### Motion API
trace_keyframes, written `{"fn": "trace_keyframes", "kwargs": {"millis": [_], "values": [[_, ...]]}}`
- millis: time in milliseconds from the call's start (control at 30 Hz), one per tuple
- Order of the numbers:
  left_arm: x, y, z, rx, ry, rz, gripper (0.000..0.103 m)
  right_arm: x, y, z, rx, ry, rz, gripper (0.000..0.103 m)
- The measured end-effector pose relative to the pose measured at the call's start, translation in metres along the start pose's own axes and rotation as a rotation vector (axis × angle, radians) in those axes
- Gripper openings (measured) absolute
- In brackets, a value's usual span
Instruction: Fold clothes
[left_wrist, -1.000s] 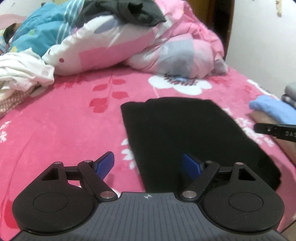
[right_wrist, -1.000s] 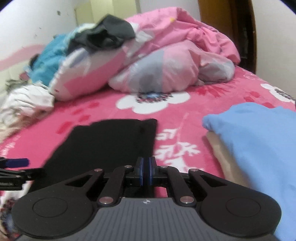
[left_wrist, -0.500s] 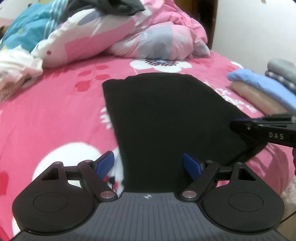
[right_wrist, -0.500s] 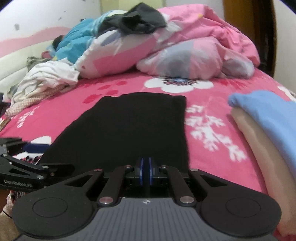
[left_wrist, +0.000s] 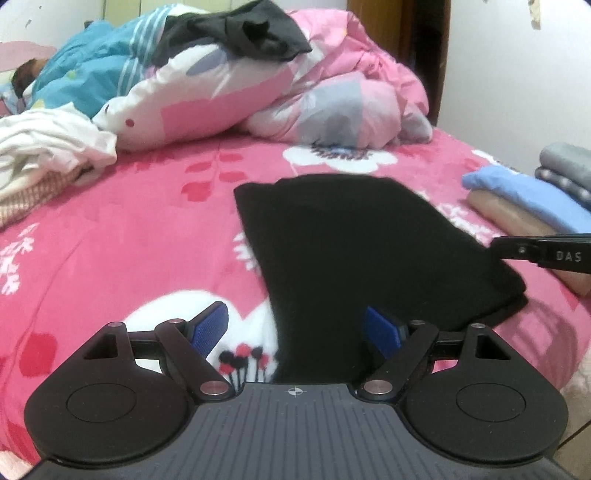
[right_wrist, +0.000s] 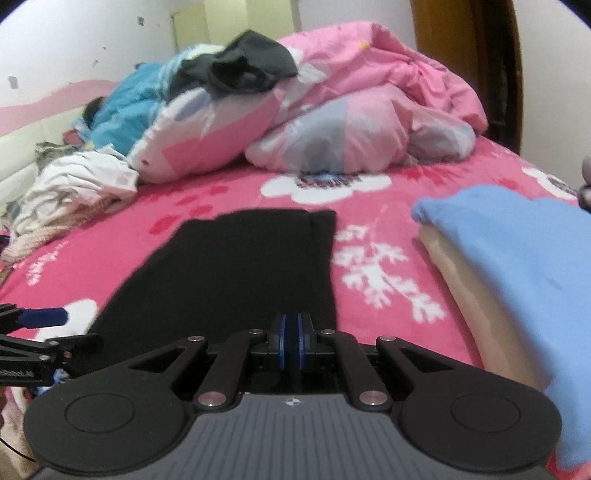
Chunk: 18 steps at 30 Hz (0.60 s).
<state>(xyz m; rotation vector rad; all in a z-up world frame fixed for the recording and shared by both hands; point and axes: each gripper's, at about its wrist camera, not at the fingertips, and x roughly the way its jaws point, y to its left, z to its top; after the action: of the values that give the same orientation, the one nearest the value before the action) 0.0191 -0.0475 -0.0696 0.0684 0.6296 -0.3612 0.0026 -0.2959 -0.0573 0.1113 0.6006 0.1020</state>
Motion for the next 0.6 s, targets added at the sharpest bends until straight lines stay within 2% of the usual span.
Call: {"fn": "trace_keyframes", "kwargs": {"millis": [133, 300, 600], "values": [[0.003, -0.007, -0.001, 0.018, 0.008, -0.021, 0.083, 0.003, 0.010, 0.000, -0.024, 0.003, 0.036, 0.005], [0.014, -0.015, -0.012, 0.028, 0.088, -0.022, 0.083, 0.015, 0.017, -0.015, -0.023, 0.066, 0.054, 0.006], [0.015, -0.016, -0.014, 0.007, 0.102, -0.013, 0.084, 0.016, 0.015, -0.027, -0.003, 0.081, 0.060, 0.006]]}}
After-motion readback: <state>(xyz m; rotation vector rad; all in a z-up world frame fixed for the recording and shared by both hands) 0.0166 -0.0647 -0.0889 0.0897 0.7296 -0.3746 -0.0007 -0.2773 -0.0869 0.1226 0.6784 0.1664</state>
